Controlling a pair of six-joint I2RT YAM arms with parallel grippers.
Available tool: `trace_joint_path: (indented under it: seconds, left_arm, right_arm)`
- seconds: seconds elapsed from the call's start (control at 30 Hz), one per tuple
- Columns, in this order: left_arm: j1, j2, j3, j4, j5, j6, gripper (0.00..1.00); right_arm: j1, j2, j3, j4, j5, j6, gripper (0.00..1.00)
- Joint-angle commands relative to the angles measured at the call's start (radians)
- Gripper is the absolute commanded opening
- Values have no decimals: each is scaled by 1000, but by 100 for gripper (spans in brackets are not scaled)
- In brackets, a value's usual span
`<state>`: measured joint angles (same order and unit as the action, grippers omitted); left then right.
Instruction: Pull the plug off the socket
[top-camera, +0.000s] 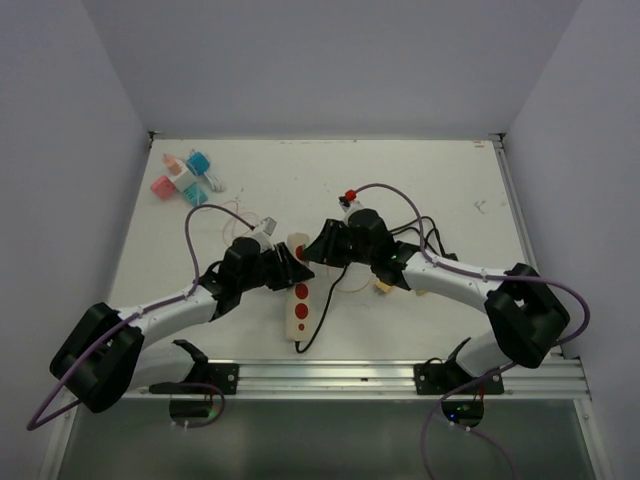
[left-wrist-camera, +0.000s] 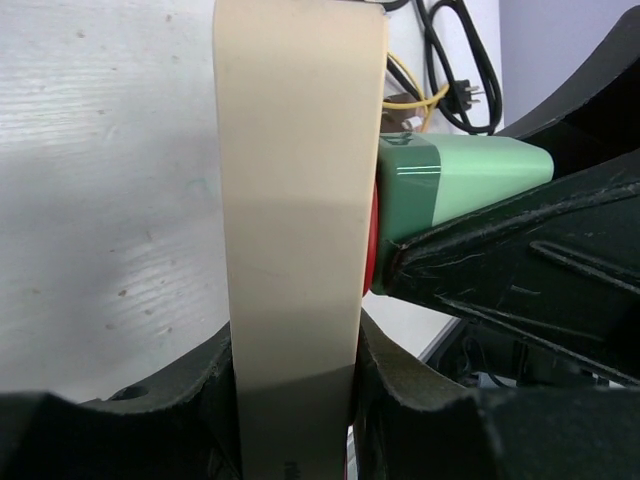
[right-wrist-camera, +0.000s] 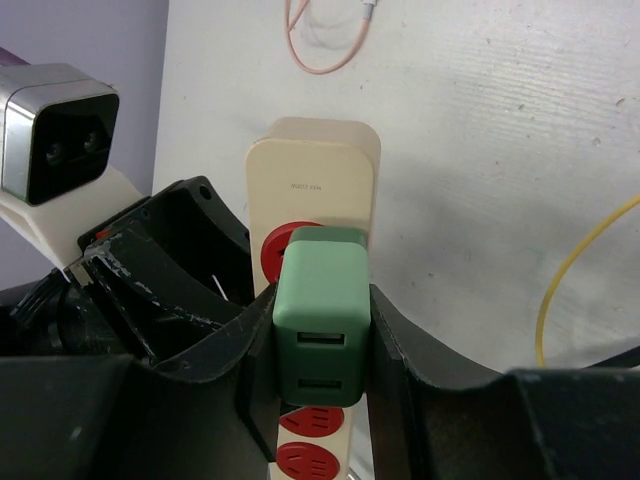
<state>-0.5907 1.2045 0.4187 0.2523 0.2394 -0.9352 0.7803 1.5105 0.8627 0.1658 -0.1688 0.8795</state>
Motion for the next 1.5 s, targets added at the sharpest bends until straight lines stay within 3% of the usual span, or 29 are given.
trace_joint_path:
  seconds: [0.0,0.27,0.53,0.77,1.03,1.27,1.47]
  left_arm:
    - [63,47,-31,-214,-235,-68,0]
    - [65,30,12,-251,-265,-68,0]
    - [62,-22,109,-370,-373,-11,0]
    - [26,-36,180,-459,-499,4,0]
    - [26,-71,200,-453,-508,21,0]
    - [26,-86,242,-456,-489,50,0]
    - [29,-60,278,-441,-486,93,0]
  right_arm:
    - [-46,-156,-27,31,14,-4,0]
    - [-58,-181,-99,75,11,24,0]
    - [-58,-136,125,-297,97,24,0]
    - [-58,-85,254,-456,83,-8,0]
    - [-121,-173,101,-252,-53,32,0]
    - [-223,-260,-89,-198,-156,-10,0]
    - [-236,-280,-246,-229,-239,-114,1]
